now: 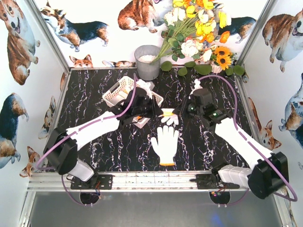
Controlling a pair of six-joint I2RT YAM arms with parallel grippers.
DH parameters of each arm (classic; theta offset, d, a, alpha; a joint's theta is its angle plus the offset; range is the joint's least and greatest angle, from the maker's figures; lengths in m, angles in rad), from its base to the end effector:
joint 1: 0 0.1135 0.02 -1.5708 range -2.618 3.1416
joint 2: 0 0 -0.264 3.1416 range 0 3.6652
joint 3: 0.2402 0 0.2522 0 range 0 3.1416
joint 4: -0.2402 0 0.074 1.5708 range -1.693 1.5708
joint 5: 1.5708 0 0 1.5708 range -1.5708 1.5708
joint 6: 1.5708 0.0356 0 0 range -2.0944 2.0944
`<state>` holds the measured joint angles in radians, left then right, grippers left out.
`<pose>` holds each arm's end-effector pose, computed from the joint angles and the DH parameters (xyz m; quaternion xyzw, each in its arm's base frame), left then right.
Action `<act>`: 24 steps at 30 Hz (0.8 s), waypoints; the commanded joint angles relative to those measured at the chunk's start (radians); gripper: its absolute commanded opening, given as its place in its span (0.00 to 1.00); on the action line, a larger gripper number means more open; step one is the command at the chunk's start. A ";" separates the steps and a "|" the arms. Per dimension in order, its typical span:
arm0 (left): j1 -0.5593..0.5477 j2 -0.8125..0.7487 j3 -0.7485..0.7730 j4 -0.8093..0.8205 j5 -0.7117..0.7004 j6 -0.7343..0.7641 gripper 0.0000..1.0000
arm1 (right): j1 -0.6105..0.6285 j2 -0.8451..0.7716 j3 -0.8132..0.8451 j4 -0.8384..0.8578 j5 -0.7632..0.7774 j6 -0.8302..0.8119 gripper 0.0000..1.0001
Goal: Put the gloves into the storage basket
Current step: Pair the glove with the glove.
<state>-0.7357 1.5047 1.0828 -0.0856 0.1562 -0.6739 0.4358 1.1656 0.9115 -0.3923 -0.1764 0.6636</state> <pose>0.2528 -0.2363 0.2783 0.0661 0.8577 -0.3787 0.3414 0.2287 0.1134 0.2869 0.0623 0.8903 0.2993 0.3376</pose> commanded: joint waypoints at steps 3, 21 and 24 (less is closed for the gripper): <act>0.042 0.078 0.132 -0.028 0.006 0.090 0.00 | -0.049 0.077 0.113 0.033 0.002 -0.115 0.00; 0.079 0.183 0.189 -0.001 0.128 0.144 0.00 | -0.106 0.074 0.016 0.160 -0.129 -0.167 0.00; 0.076 0.160 0.114 0.021 0.154 0.127 0.00 | -0.106 0.059 -0.051 0.188 -0.179 -0.151 0.00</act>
<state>-0.6674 1.6932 1.2778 -0.0959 0.2745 -0.5484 0.3355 1.2652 0.9237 -0.2829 -0.2886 0.5068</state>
